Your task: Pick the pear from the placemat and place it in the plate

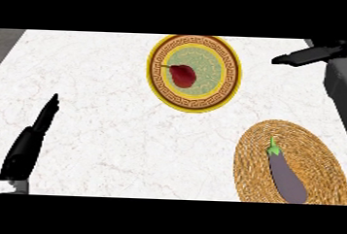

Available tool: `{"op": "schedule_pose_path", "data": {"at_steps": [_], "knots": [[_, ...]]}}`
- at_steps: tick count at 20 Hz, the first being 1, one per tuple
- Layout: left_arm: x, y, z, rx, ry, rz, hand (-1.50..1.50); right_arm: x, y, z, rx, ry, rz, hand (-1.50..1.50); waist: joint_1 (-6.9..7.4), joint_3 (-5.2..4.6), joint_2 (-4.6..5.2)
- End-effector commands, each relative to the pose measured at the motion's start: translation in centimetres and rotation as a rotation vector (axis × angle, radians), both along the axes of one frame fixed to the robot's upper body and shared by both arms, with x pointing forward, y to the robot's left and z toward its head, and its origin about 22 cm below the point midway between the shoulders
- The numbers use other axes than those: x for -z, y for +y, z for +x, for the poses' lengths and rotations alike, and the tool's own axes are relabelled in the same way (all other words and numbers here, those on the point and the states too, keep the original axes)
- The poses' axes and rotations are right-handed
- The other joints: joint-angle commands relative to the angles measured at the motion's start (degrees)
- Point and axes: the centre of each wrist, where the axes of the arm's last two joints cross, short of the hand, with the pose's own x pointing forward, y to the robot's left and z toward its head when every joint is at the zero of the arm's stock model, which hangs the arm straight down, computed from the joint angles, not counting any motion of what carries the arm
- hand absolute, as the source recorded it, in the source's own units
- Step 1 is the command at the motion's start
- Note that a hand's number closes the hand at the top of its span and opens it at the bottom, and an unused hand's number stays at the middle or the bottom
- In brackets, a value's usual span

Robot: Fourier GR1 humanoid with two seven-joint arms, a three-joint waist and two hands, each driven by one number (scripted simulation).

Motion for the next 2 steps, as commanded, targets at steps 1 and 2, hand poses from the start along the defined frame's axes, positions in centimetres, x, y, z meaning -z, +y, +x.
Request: {"op": "schedule_pose_path", "data": {"at_steps": [1, 2], "knots": [[-0.6, -0.3, 0.5, 0.014, -0.002, -0.003, 0.00, -0.6, -2.7, -0.7, 0.016, 0.003, 0.002, -1.50, 0.69, 0.08, 0.34], [-2.3, -0.4, 1.7, 0.007, -0.032, -0.006, 0.00, -0.4, -3.4, -1.1, 0.009, -0.003, -0.012, -1.50, 0.35, 0.14, 0.33]]}}
